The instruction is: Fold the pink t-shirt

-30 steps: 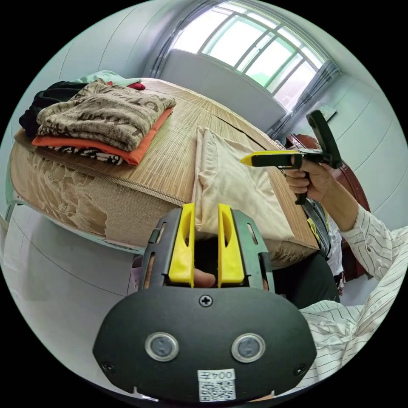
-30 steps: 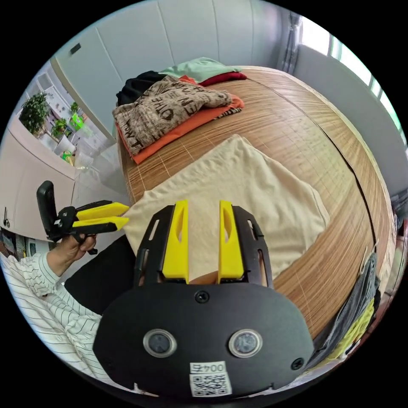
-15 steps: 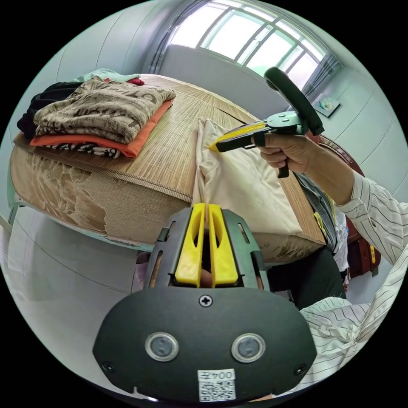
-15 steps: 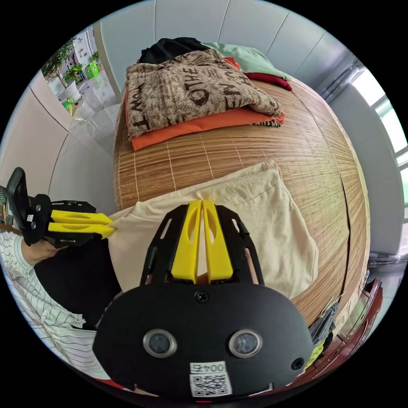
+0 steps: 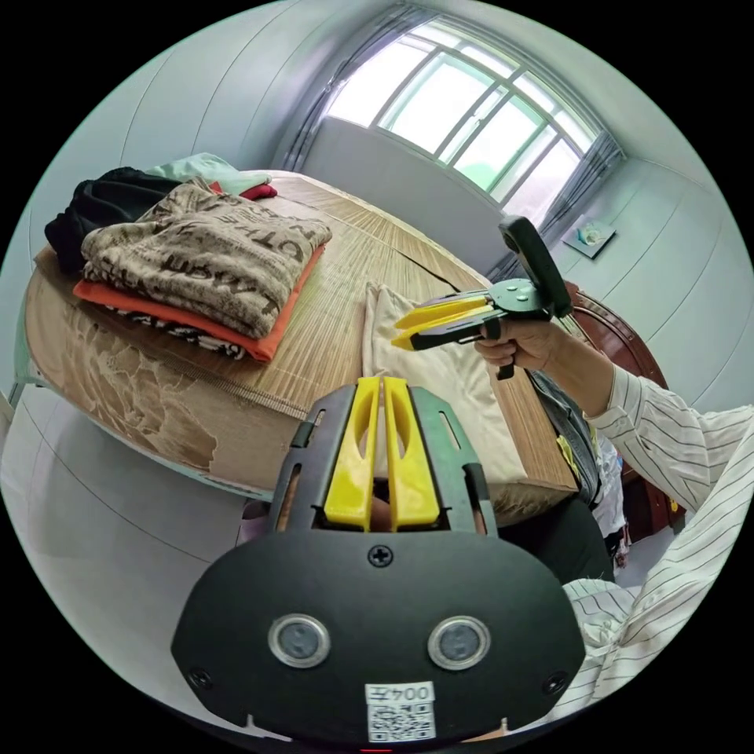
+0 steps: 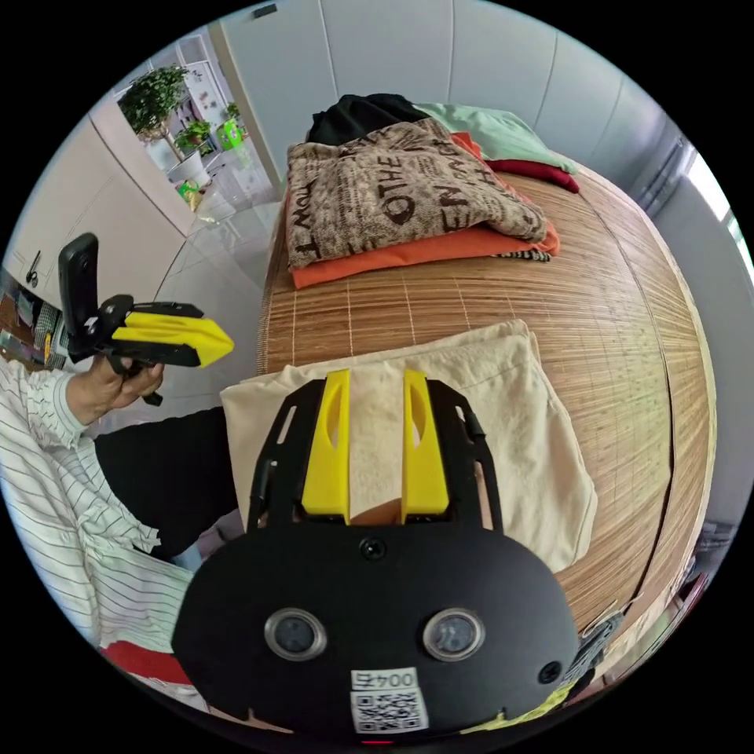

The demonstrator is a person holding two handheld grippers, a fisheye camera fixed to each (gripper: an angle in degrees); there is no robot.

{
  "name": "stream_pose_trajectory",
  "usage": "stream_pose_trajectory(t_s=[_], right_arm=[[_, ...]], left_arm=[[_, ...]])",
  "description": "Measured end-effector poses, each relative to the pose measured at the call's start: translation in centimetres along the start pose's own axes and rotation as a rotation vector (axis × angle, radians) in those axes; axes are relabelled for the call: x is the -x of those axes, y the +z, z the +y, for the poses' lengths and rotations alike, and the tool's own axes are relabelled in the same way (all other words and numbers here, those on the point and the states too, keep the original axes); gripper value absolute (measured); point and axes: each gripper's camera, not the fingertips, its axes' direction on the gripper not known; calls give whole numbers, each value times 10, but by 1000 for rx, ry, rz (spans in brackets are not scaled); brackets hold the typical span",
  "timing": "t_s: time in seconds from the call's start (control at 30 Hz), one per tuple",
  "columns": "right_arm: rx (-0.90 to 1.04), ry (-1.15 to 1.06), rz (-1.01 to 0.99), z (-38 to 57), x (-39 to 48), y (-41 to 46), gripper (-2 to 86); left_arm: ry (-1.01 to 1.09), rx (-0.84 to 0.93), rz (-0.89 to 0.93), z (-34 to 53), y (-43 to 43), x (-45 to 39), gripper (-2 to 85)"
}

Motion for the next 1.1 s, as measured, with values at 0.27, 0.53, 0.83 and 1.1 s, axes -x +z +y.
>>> stream_pose_trajectory(t_s=[0.27, 0.53, 0.83, 1.1], right_arm=[[76, -62, 5, -7, 2, 21, 23], [-2, 50, 47, 2, -12, 16, 29], [60, 16, 58, 8, -2, 24, 39], [-39, 153, 74, 37, -8, -15, 62]], left_arm=[[40, 154, -31, -19, 58, 2, 18], [-30, 91, 20, -13, 44, 20, 14], [-44, 93, -9, -15, 39, 25, 10], [-148, -38, 59, -16, -1, 56, 5]])
